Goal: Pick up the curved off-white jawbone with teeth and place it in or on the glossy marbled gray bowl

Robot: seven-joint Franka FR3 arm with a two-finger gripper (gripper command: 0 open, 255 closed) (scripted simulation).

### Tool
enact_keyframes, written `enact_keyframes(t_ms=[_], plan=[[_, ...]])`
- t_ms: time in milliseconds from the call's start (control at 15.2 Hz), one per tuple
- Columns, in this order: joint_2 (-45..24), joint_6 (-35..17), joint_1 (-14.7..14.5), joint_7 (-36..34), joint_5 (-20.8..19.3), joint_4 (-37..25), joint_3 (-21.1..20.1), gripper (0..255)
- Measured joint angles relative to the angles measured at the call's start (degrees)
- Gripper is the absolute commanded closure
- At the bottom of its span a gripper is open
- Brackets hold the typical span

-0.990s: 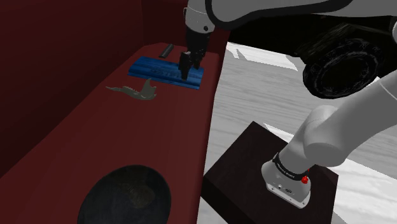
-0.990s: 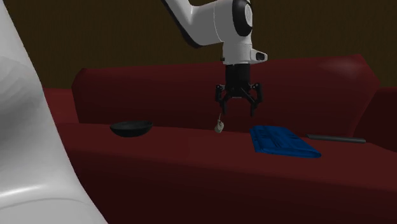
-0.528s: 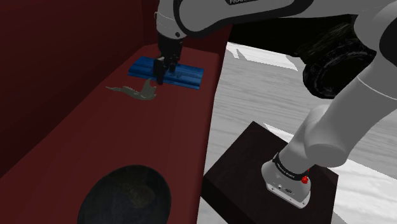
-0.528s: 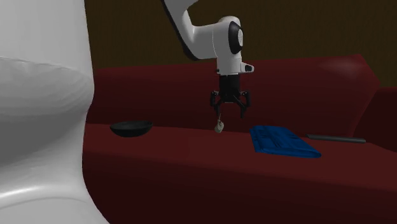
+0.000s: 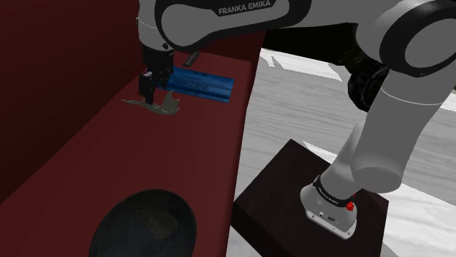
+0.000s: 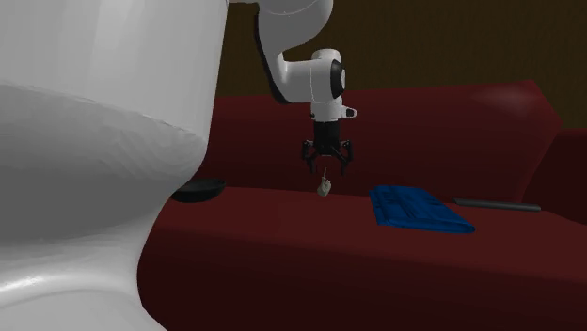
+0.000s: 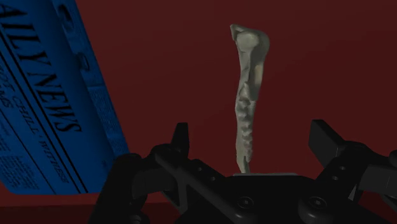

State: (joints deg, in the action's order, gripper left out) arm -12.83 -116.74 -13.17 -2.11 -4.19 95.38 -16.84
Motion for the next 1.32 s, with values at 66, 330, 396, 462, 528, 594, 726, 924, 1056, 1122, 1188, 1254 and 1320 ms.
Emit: enact_keyframes(t_ms=[66,330,396,462,528,594,726,924,1056,1122,1188,1254,1320], plan=[[-0.75,-0.26,-0.17,0.08,-0.21,-0.55,-0.07,0],[-2.38,-2.66,-0.45,-0.11,-0.79,0.16,-0.04,0],[-2.86,-3.38,-0.56,-0.29,-0.98,0.43,-0.02,0],[-3.33,-4.15,-0.67,-0.46,-1.18,0.75,0.0,0],[-3.56,-4.54,-0.66,-0.46,-1.24,0.94,0.04,0],[-3.56,-4.78,-0.63,-0.43,-1.24,1.17,0.06,0],[-3.63,-4.97,-0.63,-0.45,-1.27,1.27,0.06,0],[-3.64,-5.02,-0.63,-0.45,-1.28,1.31,0.07,0],[-3.64,-5.02,-0.63,-0.45,-1.28,1.31,0.07,255],[-3.64,-5.02,-0.63,-0.45,-1.28,1.31,0.07,255],[-3.64,-5.02,-0.64,-0.45,-1.28,1.31,0.06,255],[-3.64,-5.02,-0.63,-0.45,-1.28,1.31,0.07,255],[-3.64,-5.02,-0.63,-0.45,-1.28,1.31,0.07,255]])
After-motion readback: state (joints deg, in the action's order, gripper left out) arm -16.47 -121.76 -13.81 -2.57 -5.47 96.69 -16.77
